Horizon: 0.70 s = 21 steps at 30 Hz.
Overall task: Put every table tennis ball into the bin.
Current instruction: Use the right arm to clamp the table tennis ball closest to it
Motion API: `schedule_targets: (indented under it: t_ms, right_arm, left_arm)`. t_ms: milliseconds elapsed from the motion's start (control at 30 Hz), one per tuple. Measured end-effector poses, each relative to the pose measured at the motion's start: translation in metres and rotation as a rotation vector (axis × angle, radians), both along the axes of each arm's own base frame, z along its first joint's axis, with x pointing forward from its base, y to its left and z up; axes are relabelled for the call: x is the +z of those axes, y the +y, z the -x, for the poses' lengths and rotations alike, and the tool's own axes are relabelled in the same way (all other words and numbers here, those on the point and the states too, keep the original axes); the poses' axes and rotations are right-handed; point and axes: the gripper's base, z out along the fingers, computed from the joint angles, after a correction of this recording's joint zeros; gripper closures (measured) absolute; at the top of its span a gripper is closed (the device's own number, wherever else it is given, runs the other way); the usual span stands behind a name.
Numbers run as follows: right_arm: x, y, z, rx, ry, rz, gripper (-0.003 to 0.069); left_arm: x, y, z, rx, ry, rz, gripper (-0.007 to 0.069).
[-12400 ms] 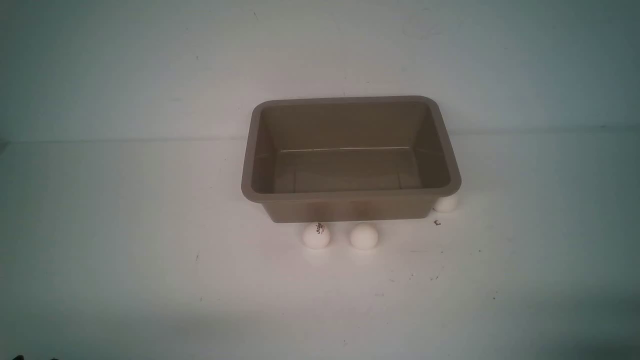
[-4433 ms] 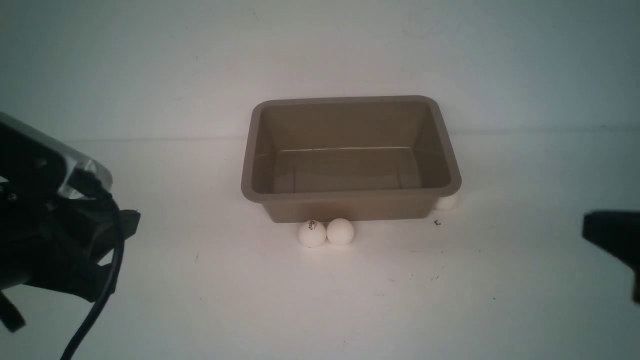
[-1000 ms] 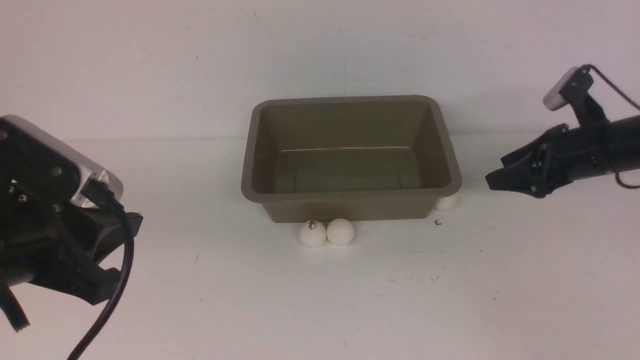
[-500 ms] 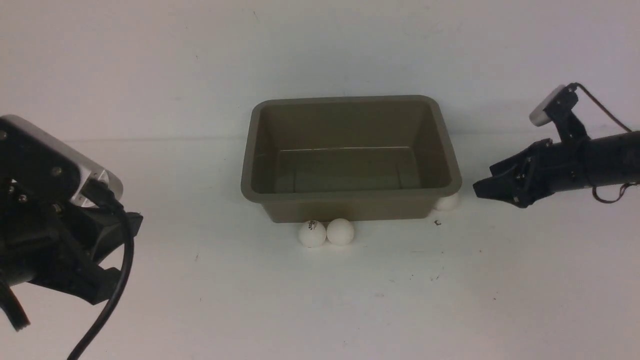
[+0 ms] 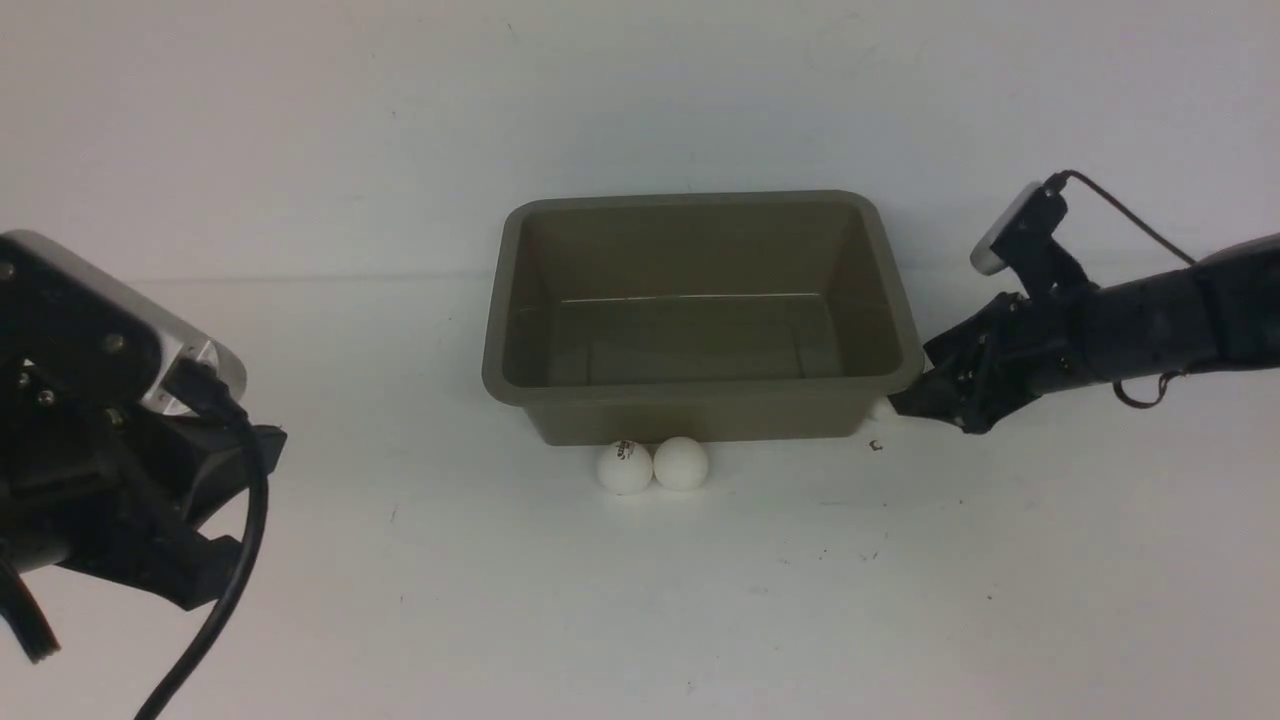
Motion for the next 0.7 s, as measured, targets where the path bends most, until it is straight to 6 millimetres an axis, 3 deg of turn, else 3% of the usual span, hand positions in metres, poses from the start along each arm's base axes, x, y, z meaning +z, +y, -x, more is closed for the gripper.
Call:
schedule_targets:
  t_ms: [300, 700]
  right_arm:
    - [-0.018, 0.001, -0.002, 0.000, 0.009, 0.017, 0.0158]
    - [-0.014, 0.002, -0.005, -0.025, -0.021, -0.016, 0.0158]
  left_arm:
    - [0.000, 0.000, 0.000, -0.001, 0.000, -0.001, 0.0384]
    - [0.000, 0.000, 0.000, -0.001, 0.000, -0.001, 0.0384]
